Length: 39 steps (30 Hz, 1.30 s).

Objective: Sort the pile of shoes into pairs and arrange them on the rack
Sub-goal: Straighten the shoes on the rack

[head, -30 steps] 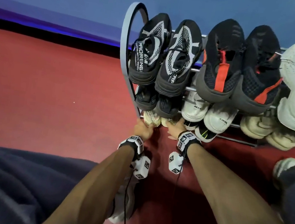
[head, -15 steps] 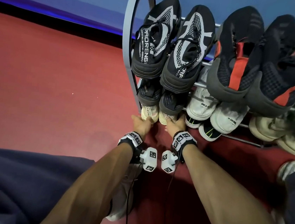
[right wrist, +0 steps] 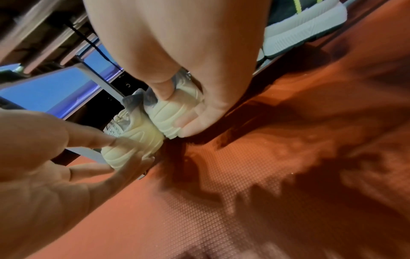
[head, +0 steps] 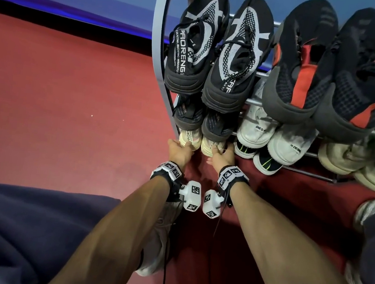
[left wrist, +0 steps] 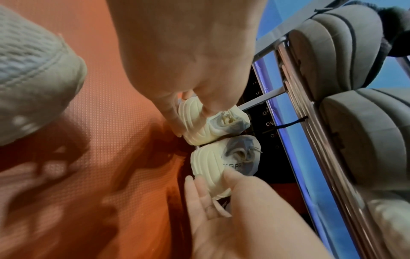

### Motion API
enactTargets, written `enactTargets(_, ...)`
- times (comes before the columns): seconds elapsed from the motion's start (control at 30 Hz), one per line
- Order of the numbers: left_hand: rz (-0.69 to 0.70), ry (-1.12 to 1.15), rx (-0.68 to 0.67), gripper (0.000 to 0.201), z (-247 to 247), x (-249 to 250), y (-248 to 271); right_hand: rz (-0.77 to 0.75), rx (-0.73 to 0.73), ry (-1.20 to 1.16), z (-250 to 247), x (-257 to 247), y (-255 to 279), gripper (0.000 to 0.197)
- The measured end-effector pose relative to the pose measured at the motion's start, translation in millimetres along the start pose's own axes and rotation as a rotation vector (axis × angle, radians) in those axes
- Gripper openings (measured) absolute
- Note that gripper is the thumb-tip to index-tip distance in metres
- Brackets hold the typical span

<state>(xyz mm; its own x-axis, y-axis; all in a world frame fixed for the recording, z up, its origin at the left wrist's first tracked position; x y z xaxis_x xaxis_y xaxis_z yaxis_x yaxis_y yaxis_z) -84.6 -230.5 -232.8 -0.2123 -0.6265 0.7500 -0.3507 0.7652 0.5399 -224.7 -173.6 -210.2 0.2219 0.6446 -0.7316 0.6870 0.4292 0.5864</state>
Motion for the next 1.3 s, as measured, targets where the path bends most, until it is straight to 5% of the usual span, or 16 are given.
enactTargets(0.5, 0.126, -0.199, 0.053, 0.033, -3, 0, 4, 0.11, -0.029, -0.004, 0, -8, -3, 0.075)
enactTargets(0.63, 0.169, -0.36, 0.068, 0.035, -13, 28, 23, 0.073, -0.08, 0.116, -8, -9, -6, 0.06)
enactTargets(0.8, 0.306, -0.405, 0.247, 0.041, -19, 51, 42, 0.002, -0.195, 0.24, -35, -5, -10, 0.056)
enactTargets(0.97, 0.496, -0.438, 0.066, 0.024, 5, 56, 66, -0.046, -0.253, 0.27, -81, -16, -13, 0.027)
enactTargets(1.17, 0.693, -0.596, -0.139, 0.037, 54, 51, 106, -0.208, 0.23, 0.298, -149, -7, -22, 0.044)
enactTargets(1.3, 0.675, -0.629, -0.201, 0.039, 89, 51, 123, -0.159, 0.4, 0.308, -185, 1, -36, 0.025)
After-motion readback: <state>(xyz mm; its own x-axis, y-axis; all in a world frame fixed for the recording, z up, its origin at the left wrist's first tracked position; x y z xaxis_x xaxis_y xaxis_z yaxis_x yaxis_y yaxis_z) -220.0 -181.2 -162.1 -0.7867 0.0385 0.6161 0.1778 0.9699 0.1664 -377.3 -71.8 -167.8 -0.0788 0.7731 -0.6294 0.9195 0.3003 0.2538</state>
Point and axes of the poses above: each hand's wrist, its own y-axis away from the middle knuckle, its own z-axis out of the palm, x = y × z, the point moved 3 cm from there along -y, towards the middle knuckle, and after that the axes turned 12 degrees about x, right-handed, at the moved point
